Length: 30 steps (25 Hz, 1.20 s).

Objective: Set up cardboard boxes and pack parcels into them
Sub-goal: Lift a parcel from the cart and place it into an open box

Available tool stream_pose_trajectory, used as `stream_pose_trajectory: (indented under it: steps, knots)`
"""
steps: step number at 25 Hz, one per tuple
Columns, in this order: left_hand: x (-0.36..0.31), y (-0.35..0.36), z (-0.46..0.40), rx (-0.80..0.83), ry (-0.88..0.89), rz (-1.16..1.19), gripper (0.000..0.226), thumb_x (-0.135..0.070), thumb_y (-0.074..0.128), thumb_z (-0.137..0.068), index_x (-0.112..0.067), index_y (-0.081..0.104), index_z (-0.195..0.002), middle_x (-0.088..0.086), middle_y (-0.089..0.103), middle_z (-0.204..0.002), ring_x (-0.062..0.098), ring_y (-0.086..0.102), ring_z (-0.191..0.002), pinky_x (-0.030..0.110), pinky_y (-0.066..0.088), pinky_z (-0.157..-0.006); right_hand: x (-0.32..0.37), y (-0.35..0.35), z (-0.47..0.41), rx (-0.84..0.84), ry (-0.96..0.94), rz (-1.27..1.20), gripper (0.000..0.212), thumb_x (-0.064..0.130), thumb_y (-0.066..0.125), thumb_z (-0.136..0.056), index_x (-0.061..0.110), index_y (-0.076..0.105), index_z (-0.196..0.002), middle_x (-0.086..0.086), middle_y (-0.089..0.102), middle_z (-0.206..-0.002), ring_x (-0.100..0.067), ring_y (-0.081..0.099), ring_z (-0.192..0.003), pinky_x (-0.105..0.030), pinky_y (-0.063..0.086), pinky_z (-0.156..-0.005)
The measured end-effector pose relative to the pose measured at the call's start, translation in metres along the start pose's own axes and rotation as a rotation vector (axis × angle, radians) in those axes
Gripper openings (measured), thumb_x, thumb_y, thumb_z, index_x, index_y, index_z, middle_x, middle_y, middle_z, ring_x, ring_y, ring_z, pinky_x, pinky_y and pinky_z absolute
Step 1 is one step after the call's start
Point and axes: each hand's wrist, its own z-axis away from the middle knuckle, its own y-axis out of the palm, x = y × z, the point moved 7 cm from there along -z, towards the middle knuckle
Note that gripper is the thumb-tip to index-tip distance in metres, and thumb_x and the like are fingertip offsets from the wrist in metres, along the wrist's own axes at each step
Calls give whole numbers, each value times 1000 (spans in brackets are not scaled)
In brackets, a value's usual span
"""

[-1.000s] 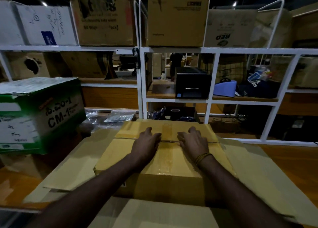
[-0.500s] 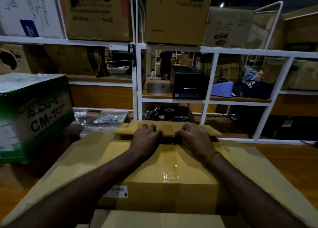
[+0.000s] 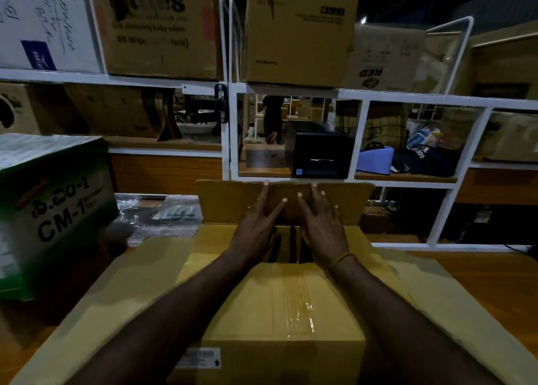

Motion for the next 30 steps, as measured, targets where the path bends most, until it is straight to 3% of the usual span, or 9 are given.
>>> stream_pose_trajectory:
  steps: [2,6,12,15,20,26,30]
  knots:
    - [5,14,-10,80,-17,-58,85,-29,65,-93,-33,12,-159,13,-26,-163,43,26,-146,55,40,-110,-4,15,-9,100,26,0,86,28,62,-93,31,5,-158,-8,-19,-164,-35,-4,-152,-62,19,-118]
    - [21,50,-16,334,-117,-124,77,-38,51,-100,-36,0,-158,9,-17,-166,42,6,-151,69,28,-110,-16,48,-19,279,103,16,78,35,59,-96,36,10,-156,-7,-17,-164,-36,0,-151,-67,18,-115]
    - [35,84,-10,598,-226,-86,91,-34,71,-89,-32,10,-157,10,1,-164,44,11,-148,72,33,-103,-23,84,-21,458,130,43,74,35,57,-96,36,12,-156,-8,5,-163,-36,13,-148,-69,27,-109]
    - [35,92,-10,620,-240,-91,86,-28,69,-91,-31,14,-156,12,19,-159,43,18,-146,75,28,-103,-28,96,-15,492,131,37,73,35,55,-97,34,13,-156,-8,17,-160,-34,18,-147,-66,33,-106]
    - [31,92,-10,637,-252,-64,77,-22,63,-94,-28,17,-156,13,26,-156,44,21,-144,78,18,-106,-30,100,-14,485,112,37,67,31,56,-96,29,21,-154,-12,31,-152,-36,30,-139,-61,38,-103]
    - [32,90,-10,662,-245,-15,74,-18,58,-96,-27,16,-156,14,22,-158,44,18,-145,79,14,-107,-32,104,-16,508,137,-35,66,34,58,-95,29,26,-152,-13,30,-153,-36,28,-141,-63,33,-107]
    - [31,75,-2,618,-224,21,71,-23,62,-94,-30,24,-154,12,25,-156,40,20,-145,77,20,-108,-35,88,-8,427,219,-238,60,42,61,-93,34,36,-147,-4,28,-156,-29,29,-143,-62,25,-113]
